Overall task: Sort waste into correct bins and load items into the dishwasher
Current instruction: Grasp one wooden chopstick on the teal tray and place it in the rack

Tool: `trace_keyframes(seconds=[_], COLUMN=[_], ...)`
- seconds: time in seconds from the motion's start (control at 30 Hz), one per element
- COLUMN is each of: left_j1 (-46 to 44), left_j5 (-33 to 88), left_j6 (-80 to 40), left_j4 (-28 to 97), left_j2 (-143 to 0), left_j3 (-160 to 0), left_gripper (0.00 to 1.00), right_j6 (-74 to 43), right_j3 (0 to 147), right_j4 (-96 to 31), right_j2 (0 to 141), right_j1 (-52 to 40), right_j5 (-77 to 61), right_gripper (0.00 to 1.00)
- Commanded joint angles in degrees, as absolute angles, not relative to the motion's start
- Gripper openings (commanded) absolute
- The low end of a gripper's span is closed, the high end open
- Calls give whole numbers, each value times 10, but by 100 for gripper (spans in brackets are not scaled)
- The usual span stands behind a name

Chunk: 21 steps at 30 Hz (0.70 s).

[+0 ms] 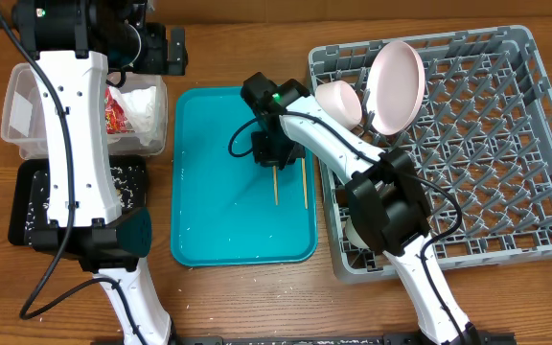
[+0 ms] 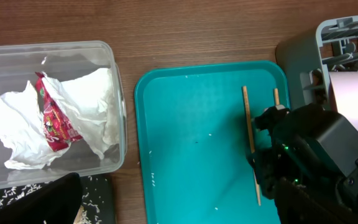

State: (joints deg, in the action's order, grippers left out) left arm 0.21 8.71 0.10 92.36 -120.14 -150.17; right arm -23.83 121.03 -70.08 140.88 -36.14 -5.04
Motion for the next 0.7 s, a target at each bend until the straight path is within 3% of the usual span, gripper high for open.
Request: trace_keyframes(seconds=[0.0, 0.23, 0.67], left_j1=[4, 3, 3], left_j5=[84, 84, 84], left_j6=[0, 0, 0], left_j4=[923, 923, 923], left_j2=[-1203, -1203, -1203], left_j3=[-1512, -1512, -1512], left_gripper=[100, 100, 100], right_j6=[-257, -248, -182], right_j3=[1211, 1243, 1546], right_j4=[-701, -736, -971], right_j2=[1422, 1419, 1362], right_j1=[-363, -363, -351], right_j5=[-30, -30, -22], right_gripper=[6, 4, 4])
